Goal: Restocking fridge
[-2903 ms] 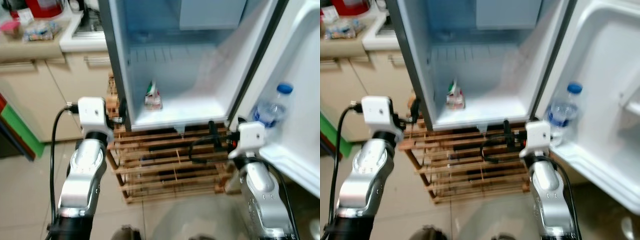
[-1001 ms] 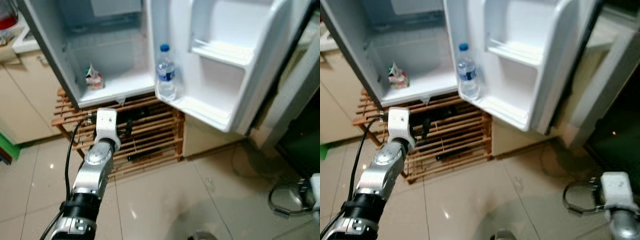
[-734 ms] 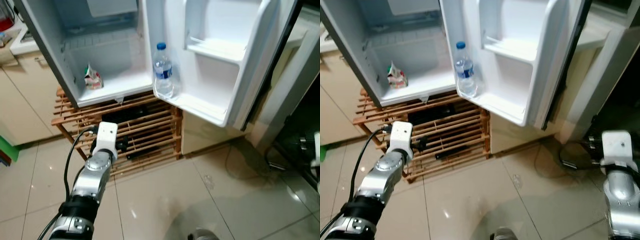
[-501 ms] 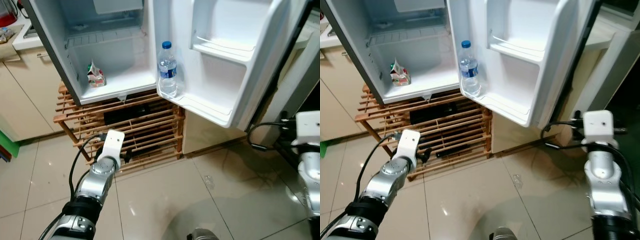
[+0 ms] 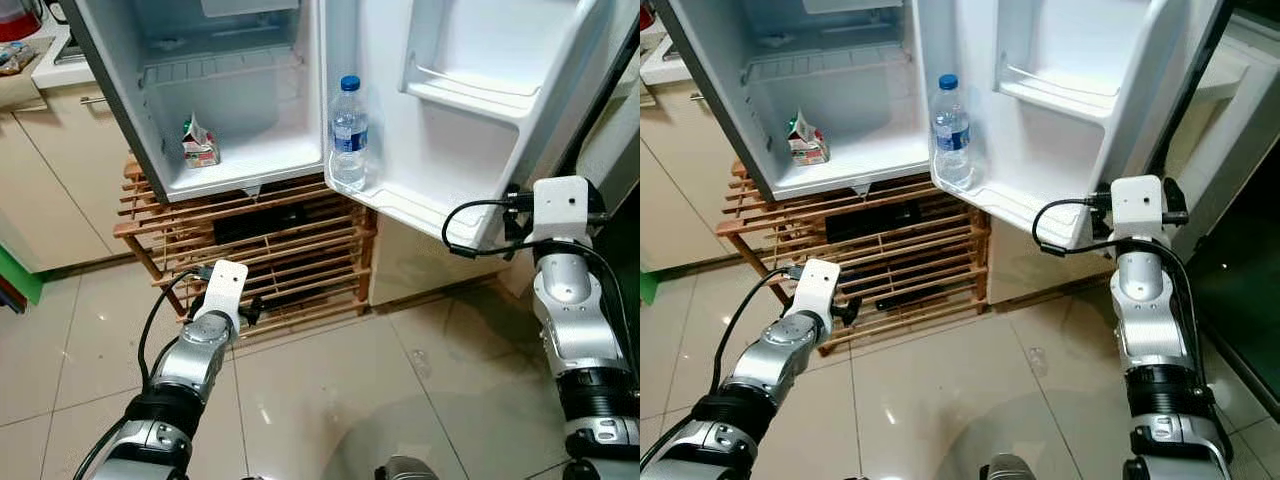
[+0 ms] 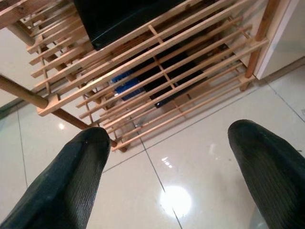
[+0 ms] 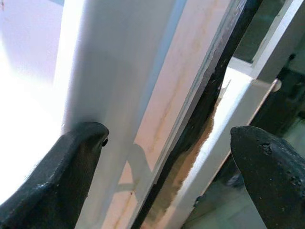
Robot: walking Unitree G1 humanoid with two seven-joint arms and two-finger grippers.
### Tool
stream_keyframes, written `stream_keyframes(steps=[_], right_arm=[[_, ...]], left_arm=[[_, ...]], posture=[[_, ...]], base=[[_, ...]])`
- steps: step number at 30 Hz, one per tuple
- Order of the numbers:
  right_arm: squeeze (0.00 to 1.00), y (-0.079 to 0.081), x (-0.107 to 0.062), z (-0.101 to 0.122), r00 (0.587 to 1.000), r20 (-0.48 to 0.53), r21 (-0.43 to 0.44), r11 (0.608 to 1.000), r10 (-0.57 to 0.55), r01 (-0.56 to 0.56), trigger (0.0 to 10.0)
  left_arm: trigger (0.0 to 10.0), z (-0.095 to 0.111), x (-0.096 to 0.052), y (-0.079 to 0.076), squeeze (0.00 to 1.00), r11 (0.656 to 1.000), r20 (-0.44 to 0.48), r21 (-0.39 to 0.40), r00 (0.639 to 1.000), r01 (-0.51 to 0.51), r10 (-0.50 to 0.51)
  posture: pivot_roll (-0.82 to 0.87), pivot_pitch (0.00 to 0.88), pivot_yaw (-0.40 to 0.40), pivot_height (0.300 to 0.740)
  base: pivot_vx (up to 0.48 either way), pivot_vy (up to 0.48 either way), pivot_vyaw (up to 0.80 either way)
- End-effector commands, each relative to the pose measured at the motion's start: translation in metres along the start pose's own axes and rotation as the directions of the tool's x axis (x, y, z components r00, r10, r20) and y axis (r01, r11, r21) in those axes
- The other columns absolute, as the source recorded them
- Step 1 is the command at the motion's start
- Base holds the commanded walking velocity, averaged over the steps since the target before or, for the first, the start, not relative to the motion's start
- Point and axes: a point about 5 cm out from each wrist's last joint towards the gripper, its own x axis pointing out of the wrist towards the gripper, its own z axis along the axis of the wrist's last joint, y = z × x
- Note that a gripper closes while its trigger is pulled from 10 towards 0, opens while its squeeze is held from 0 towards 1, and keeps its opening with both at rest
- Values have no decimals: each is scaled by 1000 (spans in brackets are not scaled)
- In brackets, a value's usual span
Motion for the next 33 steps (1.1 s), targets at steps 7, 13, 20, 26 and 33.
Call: stream_keyframes(steps=[7, 13, 20, 26, 33], right_arm=[[0, 71, -32, 56, 865, 181, 284, 817, 467, -501, 10000], [0, 61, -98, 75, 602, 254, 364, 502, 757, -785, 10000], [0, 37, -150, -21, 437, -217, 282, 484, 873, -828, 10000], [0, 17, -173, -49, 363, -448, 237, 500, 817, -833, 10000], [0, -34, -121, -32, 584, -477, -68, 635, 657, -769, 10000]], left_arm=[[10000, -19, 1, 7, 0, 1000, -112, 20, 994, -4, 7], [10000, -70, -7, 23, 0, 996, -316, 82, 949, 24, 3], [10000, -118, -21, 21, 0, 996, -462, 82, 887, 38, 5], [10000, -136, -29, 21, 0, 996, -510, 67, 860, 55, -13], [10000, -129, -25, 24, 0, 995, -511, 81, 859, 65, -14]], posture=[[-241, 7, 59, 716], [-254, 26, 68, 716], [-268, 27, 75, 716], [-272, 23, 84, 716], [-269, 16, 90, 716]], base=[[0, 0, 0], [0, 0, 0], [0, 0, 0], [0, 0, 0], [0, 0, 0]])
